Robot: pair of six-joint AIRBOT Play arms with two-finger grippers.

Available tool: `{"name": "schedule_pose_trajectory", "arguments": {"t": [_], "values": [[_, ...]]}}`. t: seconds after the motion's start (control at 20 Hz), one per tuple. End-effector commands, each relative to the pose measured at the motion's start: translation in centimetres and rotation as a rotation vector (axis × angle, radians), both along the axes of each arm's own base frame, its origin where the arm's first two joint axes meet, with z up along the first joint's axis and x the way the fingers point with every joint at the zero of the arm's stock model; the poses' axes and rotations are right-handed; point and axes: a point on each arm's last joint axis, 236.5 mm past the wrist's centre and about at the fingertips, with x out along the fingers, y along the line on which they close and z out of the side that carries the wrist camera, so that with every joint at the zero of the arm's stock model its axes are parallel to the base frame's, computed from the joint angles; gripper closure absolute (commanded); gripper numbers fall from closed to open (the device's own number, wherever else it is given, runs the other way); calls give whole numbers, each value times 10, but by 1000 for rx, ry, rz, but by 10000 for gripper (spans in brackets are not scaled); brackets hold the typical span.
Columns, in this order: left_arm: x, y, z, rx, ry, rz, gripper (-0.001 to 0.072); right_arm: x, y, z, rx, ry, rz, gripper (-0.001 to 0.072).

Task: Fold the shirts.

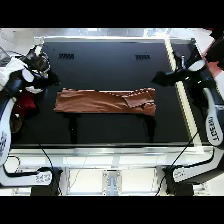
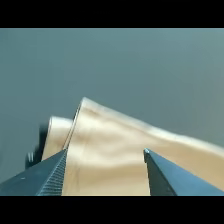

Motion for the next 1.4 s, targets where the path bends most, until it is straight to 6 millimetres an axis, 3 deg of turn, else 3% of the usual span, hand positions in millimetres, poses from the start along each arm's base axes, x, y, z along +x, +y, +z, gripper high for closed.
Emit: {"name": "schedule_pose_trajectory", "arguments": {"t": [0.0,0.05,0.1,0.15,0.3,0.45,0.55,0.65,0.75,0.8,1.0,1.15,1.35], "values": [[-3,-6,94,27,-242,-8,154,-26,-48,81,-157,-125,-21,505],[-8,-12,109,51,-275,-42,155,-34,-71,94,-222,-149,-62,476],[-12,-22,120,72,-299,-80,155,-41,-93,103,-261,-153,-121,352],[-15,-34,125,83,-312,-115,154,-46,-108,105,-249,-138,-167,345],[-18,-81,119,100,-308,-241,155,-55,-125,73,-128,-29,-231,324],[-22,-130,88,98,-216,-364,157,-58,-117,14,72,105,-247,274],[-24,-160,62,119,-106,-469,157,-60,-103,-27,180,187,-226,255],[-16,-185,48,124,-22,-540,157,-56,-85,-57,284,240,-191,209],[-12,-206,35,142,63,-618,157,-53,-75,-84,334,301,-185,25],[-13,-215,26,148,111,-651,156,-52,-73,-97,334,324,-185,18],[-18,-232,-5,157,207,-705,156,-46,-76,-130,280,339,-191,19],[-18,-232,-8,157,212,-706,156,-44,-72,-144,278,356,-193,25],[-18,-232,-8,157,212,-706,156,-48,-43,-166,285,413,-138,26]]}}
